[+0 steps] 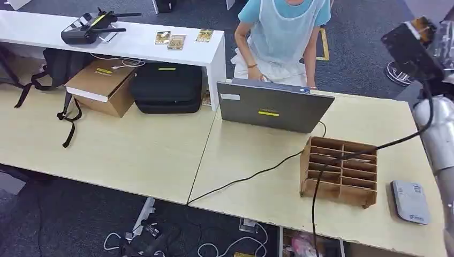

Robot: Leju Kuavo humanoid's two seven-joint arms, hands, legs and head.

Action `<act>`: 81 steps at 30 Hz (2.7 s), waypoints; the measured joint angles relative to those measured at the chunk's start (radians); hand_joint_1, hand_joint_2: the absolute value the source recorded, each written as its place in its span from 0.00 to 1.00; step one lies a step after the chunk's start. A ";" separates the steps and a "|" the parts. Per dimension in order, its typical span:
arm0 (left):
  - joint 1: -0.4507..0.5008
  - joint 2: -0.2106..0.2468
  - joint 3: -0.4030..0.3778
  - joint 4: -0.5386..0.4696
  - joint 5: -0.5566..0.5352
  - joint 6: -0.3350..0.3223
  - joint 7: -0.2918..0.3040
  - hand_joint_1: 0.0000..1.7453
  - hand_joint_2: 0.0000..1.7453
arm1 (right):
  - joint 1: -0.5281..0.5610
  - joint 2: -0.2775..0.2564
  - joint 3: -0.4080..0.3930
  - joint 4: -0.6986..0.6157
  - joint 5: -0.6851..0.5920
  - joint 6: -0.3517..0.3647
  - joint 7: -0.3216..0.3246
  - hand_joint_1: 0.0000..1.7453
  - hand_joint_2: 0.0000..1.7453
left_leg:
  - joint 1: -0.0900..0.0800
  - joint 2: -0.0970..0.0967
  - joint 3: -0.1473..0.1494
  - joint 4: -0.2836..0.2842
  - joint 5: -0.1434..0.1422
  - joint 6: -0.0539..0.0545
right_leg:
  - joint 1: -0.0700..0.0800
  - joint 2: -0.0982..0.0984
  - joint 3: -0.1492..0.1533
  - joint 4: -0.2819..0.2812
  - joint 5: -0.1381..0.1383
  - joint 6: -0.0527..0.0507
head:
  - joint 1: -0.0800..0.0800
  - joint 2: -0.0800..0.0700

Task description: Pass the card to the sensor for recognition and then transmit it.

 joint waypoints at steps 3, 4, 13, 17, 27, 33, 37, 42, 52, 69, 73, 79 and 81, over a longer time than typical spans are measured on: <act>0.014 0.011 -0.009 0.001 0.008 -0.013 0.000 0.00 1.00 | 0.041 -0.090 -0.078 -0.045 -0.119 0.112 0.040 1.00 1.00 | 0.000 0.000 0.000 0.000 -0.001 0.002 | 0.000 0.000 0.000 0.000 0.000 0.000 | 0.000 0.000; 0.018 0.013 -0.012 0.003 0.007 -0.008 0.000 0.00 1.00 | 0.048 -0.114 -0.096 -0.052 -0.147 0.136 0.051 1.00 1.00 | 0.000 0.000 -0.001 0.000 -0.002 0.002 | 0.000 0.000 0.000 0.000 0.000 0.001 | 0.001 0.000; 0.035 -0.010 -0.024 0.040 0.031 0.022 0.008 0.00 1.00 | 0.054 -0.267 -0.161 -0.056 -0.284 0.323 0.121 1.00 1.00 | 0.000 0.002 0.000 0.000 -0.002 0.003 | -0.001 0.002 -0.001 0.000 -0.001 0.001 | 0.000 0.000; 0.035 -0.010 -0.025 0.040 0.031 0.021 0.008 0.00 1.00 | 0.055 -0.282 -0.161 -0.053 -0.312 0.348 0.139 1.00 1.00 | 0.000 0.002 0.000 0.000 -0.002 0.003 | -0.001 0.002 -0.001 0.000 -0.001 0.001 | 0.000 0.000; 0.052 -0.010 -0.039 0.050 0.040 0.004 0.007 0.00 1.00 | 0.238 -0.467 -0.136 -0.009 -0.601 0.481 0.220 1.00 1.00 | -0.001 -0.001 -0.002 0.000 -0.004 0.006 | -0.001 -0.001 0.000 -0.001 -0.002 0.003 | 0.000 0.000; 0.047 -0.012 -0.058 0.050 0.030 0.012 0.008 0.00 1.00 | 0.385 -0.465 -0.122 0.011 -0.643 0.396 0.202 1.00 1.00 | 0.000 -0.002 -0.003 0.000 -0.003 0.006 | 0.000 -0.003 0.000 -0.001 -0.002 0.003 | -0.001 0.000; 0.043 -0.011 -0.063 0.050 0.030 0.013 0.008 0.00 1.00 | 0.460 -0.458 -0.122 0.012 -0.646 0.378 0.196 1.00 1.00 | 0.000 -0.002 -0.003 0.000 -0.003 0.006 | 0.000 -0.003 0.000 -0.001 -0.002 0.003 | 0.000 0.000; 0.042 -0.011 -0.064 0.050 0.037 0.010 0.007 0.00 1.00 | 0.492 -0.438 -0.120 0.022 -0.633 0.383 0.204 1.00 1.00 | 0.000 -0.001 -0.003 -0.001 -0.003 0.006 | 0.000 -0.002 0.000 -0.001 -0.002 0.003 | 0.000 0.000; 0.045 -0.004 -0.064 0.050 0.048 0.002 0.008 0.00 1.00 | 0.491 -0.349 -0.100 0.058 -0.567 0.365 0.189 1.00 1.00 | 0.000 -0.002 -0.003 -0.001 -0.003 0.006 | 0.000 -0.003 0.000 -0.001 -0.002 0.003 | 0.000 0.000; 0.046 0.000 -0.068 0.050 0.041 0.002 0.008 0.00 1.00 | 0.502 -0.291 -0.101 0.091 -0.516 0.371 0.208 1.00 1.00 | -0.001 -0.001 -0.002 0.000 -0.003 0.006 | -0.001 -0.002 0.000 -0.001 -0.002 0.003 | 0.000 0.000; 0.044 -0.001 -0.082 0.050 0.030 0.008 0.008 0.00 1.00 | 0.528 -0.295 -0.111 0.091 -0.507 0.369 0.210 1.00 1.00 | -0.001 -0.002 -0.002 0.000 -0.003 0.006 | -0.001 -0.003 0.000 -0.001 -0.002 0.003 | 0.000 0.000; 0.037 -0.002 -0.108 0.050 0.015 0.016 0.007 0.00 1.00 | 0.594 -0.315 -0.156 0.079 -0.506 0.349 0.208 1.00 1.00 | -0.001 -0.001 -0.002 0.000 -0.003 0.006 | -0.001 -0.002 0.000 -0.001 -0.002 0.003 | 0.000 0.000; 0.034 -0.003 -0.116 0.050 0.013 0.022 0.008 0.00 1.00 | 0.617 -0.320 -0.174 0.071 -0.506 0.346 0.212 1.00 1.00 | -0.001 -0.001 -0.002 0.000 -0.003 0.006 | -0.001 -0.002 0.000 -0.001 -0.002 0.003 | 0.000 0.000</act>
